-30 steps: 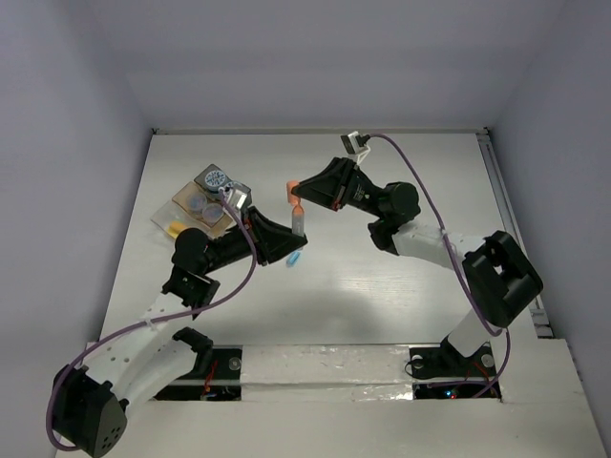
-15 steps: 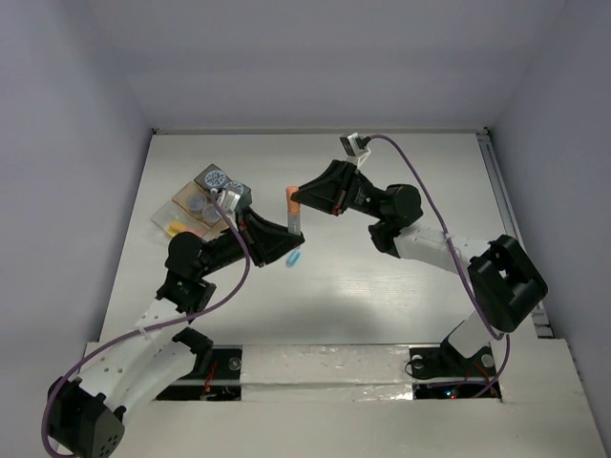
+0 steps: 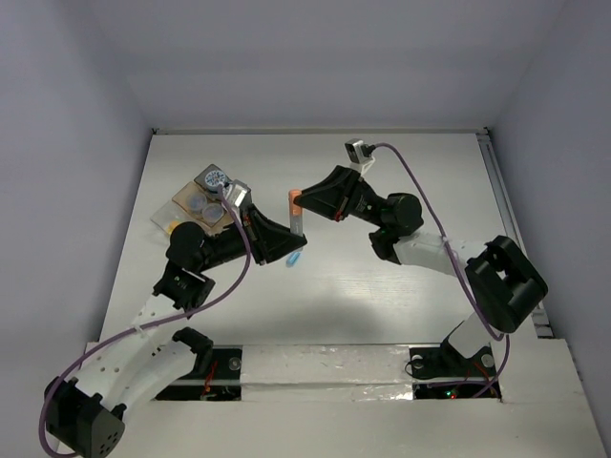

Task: Sort the stationery into containers
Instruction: Close the pen cap on the pen.

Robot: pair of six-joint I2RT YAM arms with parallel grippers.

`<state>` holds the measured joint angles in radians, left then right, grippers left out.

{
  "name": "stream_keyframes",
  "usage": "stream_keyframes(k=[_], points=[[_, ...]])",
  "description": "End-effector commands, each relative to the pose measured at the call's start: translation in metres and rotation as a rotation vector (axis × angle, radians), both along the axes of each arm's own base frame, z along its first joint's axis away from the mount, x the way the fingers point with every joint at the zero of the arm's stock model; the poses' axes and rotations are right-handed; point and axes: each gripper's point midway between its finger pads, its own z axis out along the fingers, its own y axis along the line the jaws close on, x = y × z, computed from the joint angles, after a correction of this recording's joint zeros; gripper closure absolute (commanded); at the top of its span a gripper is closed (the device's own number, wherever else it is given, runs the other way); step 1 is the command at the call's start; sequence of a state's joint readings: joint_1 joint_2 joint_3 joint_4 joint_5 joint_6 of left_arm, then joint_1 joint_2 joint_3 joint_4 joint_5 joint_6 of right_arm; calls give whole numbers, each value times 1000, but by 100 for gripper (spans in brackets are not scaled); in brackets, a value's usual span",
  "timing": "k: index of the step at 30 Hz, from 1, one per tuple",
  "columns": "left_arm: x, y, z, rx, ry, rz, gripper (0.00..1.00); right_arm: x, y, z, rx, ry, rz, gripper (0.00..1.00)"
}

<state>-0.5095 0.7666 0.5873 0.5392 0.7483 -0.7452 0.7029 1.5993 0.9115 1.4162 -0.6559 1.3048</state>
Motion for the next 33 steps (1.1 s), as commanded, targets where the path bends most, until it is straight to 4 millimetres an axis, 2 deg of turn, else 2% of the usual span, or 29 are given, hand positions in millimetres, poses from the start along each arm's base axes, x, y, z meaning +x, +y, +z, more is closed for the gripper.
stream_keyframes(k=[1, 7, 13, 14, 15, 16, 17, 19, 22, 24, 26, 27, 29, 30, 31, 33], points=[[-17, 35, 135, -262, -420, 160, 100, -65, -1, -37, -38, -219, 195, 100], [-21, 38, 144, -253, -437, 167, 100, -72, 3, -59, -128, -208, 223, 100], [-18, 33, 156, -225, -450, 154, 100, -74, 18, -120, -386, -105, 191, 100], [-19, 34, 165, -229, -466, 156, 100, -76, 19, -127, -409, -98, 190, 100], [-13, 32, 164, -213, -461, 162, 100, -78, 20, -131, -422, -118, 179, 100], [-12, 31, 168, -209, -470, 166, 100, -79, 21, -144, -462, -83, 173, 100], [-15, 33, 179, -214, -496, 168, 100, -85, 23, -150, -477, -80, 184, 100], [-14, 31, 187, -212, -509, 162, 100, -89, 26, -166, -503, -48, 183, 100], [-11, 29, 192, -213, -505, 154, 100, -98, 31, -183, -515, 2, 222, 100], [-9, 29, 187, -192, -485, 167, 100, -100, 30, -172, -451, -11, 226, 100], [-3, 30, 178, -157, -477, 195, 100, -91, 31, -160, -428, -31, 184, 100], [-1, 30, 172, -134, -473, 205, 100, -81, 33, -147, -411, -66, 144, 100], [7, 33, 145, -35, -427, 248, 91, -61, 32, -131, -407, -64, 68, 100], [10, 37, 124, 32, -371, 268, 82, -52, 34, -114, -383, -85, 39, 100], [17, 42, 111, 70, -343, 315, 78, -41, 32, -106, -372, -82, 5, 100], [25, 51, 77, 165, -291, 376, 67, -30, 33, -91, -343, -90, -30, 100]])
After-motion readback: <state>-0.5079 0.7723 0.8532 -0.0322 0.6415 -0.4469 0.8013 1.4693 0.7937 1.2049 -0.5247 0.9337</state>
